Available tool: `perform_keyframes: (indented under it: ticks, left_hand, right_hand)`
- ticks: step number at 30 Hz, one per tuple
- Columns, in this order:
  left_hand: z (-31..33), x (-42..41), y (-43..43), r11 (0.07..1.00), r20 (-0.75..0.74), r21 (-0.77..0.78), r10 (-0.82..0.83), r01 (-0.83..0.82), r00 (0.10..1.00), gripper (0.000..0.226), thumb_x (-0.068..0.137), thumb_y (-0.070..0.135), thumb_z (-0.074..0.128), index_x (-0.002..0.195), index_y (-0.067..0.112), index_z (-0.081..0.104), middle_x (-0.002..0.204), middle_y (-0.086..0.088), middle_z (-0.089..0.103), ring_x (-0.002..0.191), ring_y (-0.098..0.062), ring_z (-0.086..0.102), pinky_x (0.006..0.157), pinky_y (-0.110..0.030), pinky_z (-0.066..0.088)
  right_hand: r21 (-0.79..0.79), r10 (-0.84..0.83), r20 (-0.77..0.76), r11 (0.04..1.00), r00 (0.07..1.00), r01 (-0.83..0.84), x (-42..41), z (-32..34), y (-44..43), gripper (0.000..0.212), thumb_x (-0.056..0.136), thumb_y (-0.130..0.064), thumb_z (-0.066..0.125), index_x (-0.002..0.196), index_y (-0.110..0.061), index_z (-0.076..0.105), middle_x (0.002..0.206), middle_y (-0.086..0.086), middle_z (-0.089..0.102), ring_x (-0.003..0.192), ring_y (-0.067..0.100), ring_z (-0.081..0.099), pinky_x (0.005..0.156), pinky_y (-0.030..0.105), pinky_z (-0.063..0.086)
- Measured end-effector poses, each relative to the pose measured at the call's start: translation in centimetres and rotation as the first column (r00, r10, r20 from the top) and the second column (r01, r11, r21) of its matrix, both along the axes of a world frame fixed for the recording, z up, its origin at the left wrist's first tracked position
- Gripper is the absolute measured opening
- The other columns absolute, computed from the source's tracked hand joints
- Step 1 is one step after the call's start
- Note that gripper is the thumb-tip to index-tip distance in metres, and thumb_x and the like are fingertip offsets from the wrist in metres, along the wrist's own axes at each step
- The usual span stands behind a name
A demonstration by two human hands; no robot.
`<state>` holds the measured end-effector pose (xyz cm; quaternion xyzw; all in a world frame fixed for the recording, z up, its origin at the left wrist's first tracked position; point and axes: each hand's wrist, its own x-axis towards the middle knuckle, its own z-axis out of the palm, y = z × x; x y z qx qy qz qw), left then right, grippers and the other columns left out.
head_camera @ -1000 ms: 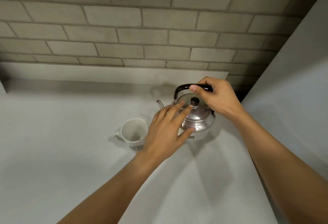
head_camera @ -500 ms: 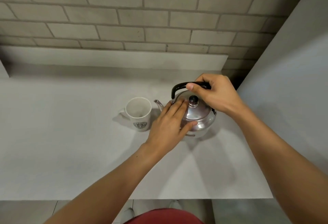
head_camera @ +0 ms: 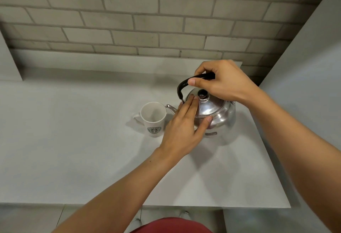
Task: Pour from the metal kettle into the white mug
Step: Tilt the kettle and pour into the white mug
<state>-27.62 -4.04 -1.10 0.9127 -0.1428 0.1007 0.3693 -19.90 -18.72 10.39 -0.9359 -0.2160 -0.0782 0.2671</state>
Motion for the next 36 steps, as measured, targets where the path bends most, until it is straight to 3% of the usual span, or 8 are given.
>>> perform_keyframes:
  ticks: [6, 11, 15, 20, 28, 32, 36]
  left_hand:
    - [-0.2, 0.2, 0.0, 0.997, 0.007, -0.067, -0.025, 0.026, 1.0, 0.066, 0.106, 0.046, 0.042, 0.161, 0.013, 0.025, 0.17, -0.001, 0.021, 0.156, -0.016, 0.021, 0.123, -0.03, 0.026]
    - [-0.3, 0.5, 0.2, 0.994, 0.016, -0.108, -0.022, 0.024, 1.0, 0.065, 0.107, 0.043, 0.044, 0.161, 0.013, 0.025, 0.17, -0.001, 0.021, 0.155, -0.015, 0.024, 0.12, -0.024, 0.026]
    - [-0.3, 0.6, 0.1, 0.992, 0.024, -0.128, -0.009, 0.012, 1.0, 0.064, 0.107, 0.042, 0.043, 0.161, 0.012, 0.026, 0.17, -0.001, 0.022, 0.155, -0.014, 0.023, 0.116, -0.016, 0.022]
    - [-0.2, 0.6, 0.0, 0.984, 0.019, -0.178, 0.002, 0.002, 1.0, 0.066, 0.107, 0.045, 0.042, 0.162, 0.013, 0.023, 0.17, 0.0, 0.019, 0.155, -0.01, 0.018, 0.108, 0.003, 0.008]
    - [0.1, 0.6, -0.2, 0.968, 0.019, -0.25, -0.001, 0.006, 1.0, 0.065, 0.107, 0.042, 0.043, 0.162, 0.014, 0.022, 0.17, 0.001, 0.021, 0.155, -0.01, 0.022, 0.116, -0.016, 0.024]
    - [0.2, 0.7, -0.4, 0.955, 0.022, -0.295, -0.012, 0.018, 1.0, 0.064, 0.108, 0.041, 0.044, 0.162, 0.015, 0.022, 0.169, 0.003, 0.023, 0.154, -0.008, 0.023, 0.119, -0.02, 0.027]
    - [0.2, 0.9, -0.5, 0.95, 0.026, -0.312, -0.009, 0.017, 1.0, 0.064, 0.107, 0.043, 0.044, 0.162, 0.017, 0.022, 0.169, 0.004, 0.023, 0.154, -0.007, 0.022, 0.12, -0.02, 0.026]
  right_hand:
    - [-0.117, 0.08, 0.034, 0.99, 0.996, -0.076, 0.5, 1.5, 1.2, 0.029, 0.089, -0.059, 0.069, 0.098, -0.033, 0.076, 0.066, -0.01, 0.065, 0.068, 0.013, 0.062, 0.066, 0.041, 0.054]
    - [-0.193, 0.153, 0.011, 0.97, 0.988, -0.148, 0.9, 2.5, 2.1, 0.028, 0.093, -0.056, 0.067, 0.105, -0.034, 0.079, 0.089, -0.006, 0.079, 0.082, 0.02, 0.071, 0.075, 0.044, 0.056]
    - [-0.249, 0.17, 0.007, 0.955, 0.985, -0.163, 1.4, 2.9, 2.7, 0.032, 0.094, -0.056, 0.068, 0.111, -0.033, 0.08, 0.095, -0.003, 0.081, 0.087, 0.021, 0.072, 0.08, 0.043, 0.056]
    - [-0.262, 0.205, 0.006, 0.945, 0.979, -0.196, 1.4, 3.5, 3.4, 0.031, 0.094, -0.052, 0.07, 0.112, -0.03, 0.082, 0.105, -0.009, 0.081, 0.096, 0.015, 0.072, 0.086, 0.041, 0.056]
    - [-0.335, 0.253, -0.03, 0.909, 0.967, -0.248, 1.9, 4.4, 4.3, 0.025, 0.094, -0.049, 0.072, 0.107, -0.03, 0.082, 0.094, -0.008, 0.081, 0.082, 0.016, 0.068, 0.078, 0.041, 0.055]
    - [-0.349, 0.263, -0.028, 0.901, 0.964, -0.256, 2.3, 4.6, 4.3, 0.024, 0.094, -0.05, 0.072, 0.106, -0.031, 0.083, 0.081, -0.019, 0.072, 0.071, -0.005, 0.06, 0.068, 0.03, 0.047]
    - [-0.373, 0.262, -0.026, 0.893, 0.965, -0.252, 2.6, 4.9, 4.3, 0.025, 0.094, -0.051, 0.072, 0.106, -0.032, 0.082, 0.072, -0.031, 0.06, 0.072, -0.023, 0.054, 0.064, 0.023, 0.038]
